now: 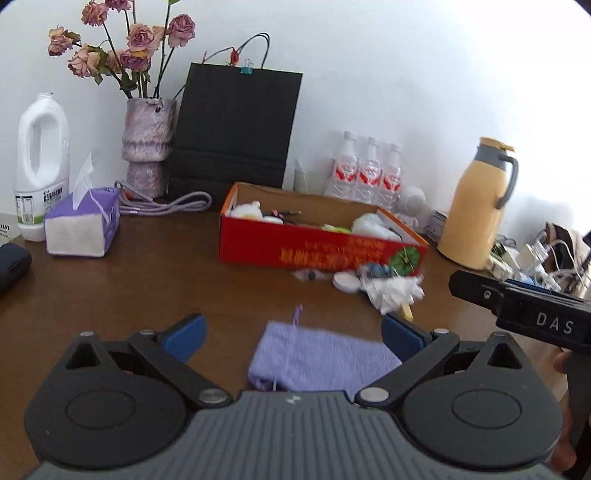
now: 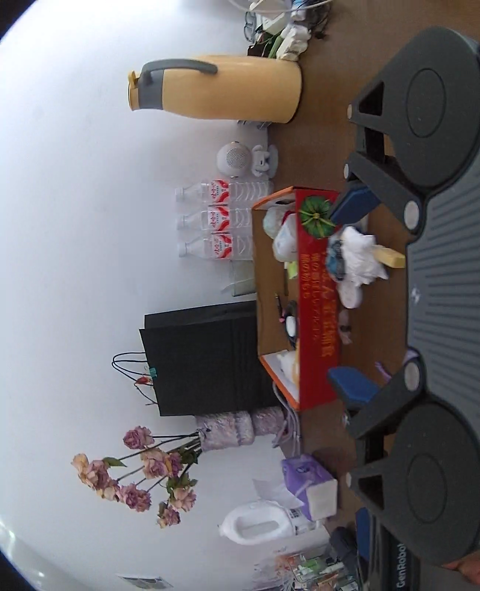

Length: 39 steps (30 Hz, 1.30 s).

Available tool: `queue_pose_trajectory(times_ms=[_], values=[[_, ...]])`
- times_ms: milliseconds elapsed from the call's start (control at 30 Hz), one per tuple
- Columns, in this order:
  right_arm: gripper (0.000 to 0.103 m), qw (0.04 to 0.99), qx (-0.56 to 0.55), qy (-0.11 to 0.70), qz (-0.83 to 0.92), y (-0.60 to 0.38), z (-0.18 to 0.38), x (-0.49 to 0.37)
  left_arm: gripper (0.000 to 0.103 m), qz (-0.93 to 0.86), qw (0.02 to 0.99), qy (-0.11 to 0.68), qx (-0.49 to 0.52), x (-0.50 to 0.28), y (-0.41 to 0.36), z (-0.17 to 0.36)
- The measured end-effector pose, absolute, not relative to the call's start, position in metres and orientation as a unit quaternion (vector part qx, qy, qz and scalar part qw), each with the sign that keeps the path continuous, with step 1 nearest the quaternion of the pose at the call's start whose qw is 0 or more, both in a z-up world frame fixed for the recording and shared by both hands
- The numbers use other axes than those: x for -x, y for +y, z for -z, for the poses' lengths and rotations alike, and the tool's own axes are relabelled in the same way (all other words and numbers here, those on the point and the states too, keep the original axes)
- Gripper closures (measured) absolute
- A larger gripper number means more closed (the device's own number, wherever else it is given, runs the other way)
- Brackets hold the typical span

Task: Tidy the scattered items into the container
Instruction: 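Withdraw both open tools from the box toward the purple drawstring bag, then grasp the purple drawstring bag with left tool while right grasps the yellow block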

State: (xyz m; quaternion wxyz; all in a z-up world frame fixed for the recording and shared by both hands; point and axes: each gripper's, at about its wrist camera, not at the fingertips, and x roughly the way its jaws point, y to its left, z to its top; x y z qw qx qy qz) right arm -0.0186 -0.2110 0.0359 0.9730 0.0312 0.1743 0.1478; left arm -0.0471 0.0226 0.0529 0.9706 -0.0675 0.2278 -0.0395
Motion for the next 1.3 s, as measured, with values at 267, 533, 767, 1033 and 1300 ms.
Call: queue_pose_trajectory(times_ms=[267, 533, 767, 1033, 1300], values=[[0.028, 0.963, 0.004, 0.233, -0.137, -0.206, -0.013, 0.026, 0.0, 0.052, 0.967, 0.248, 0.023, 0.052, 0.013, -0.037], [0.057, 0.947, -0.015, 0.297, -0.12, -0.211, -0.004, -0.08, 0.021, 0.069, 0.955, 0.286, 0.03, -0.013, 0.009, -0.024], [0.061, 0.935, -0.01, 0.337, -0.112, -0.2, 0.024, -0.123, 0.025, 0.069, 0.943, 0.322, 0.047, -0.035, 0.011, -0.009], [0.093, 0.939, 0.037, 0.326, -0.108, -0.194, 0.025, -0.12, 0.078, 0.049, 0.946, 0.317, 0.037, -0.034, 0.01, -0.005], [0.093, 0.946, -0.003, 0.306, -0.107, -0.213, 0.008, -0.067, 0.099, 0.039, 0.957, 0.286, 0.035, -0.001, 0.012, -0.016]])
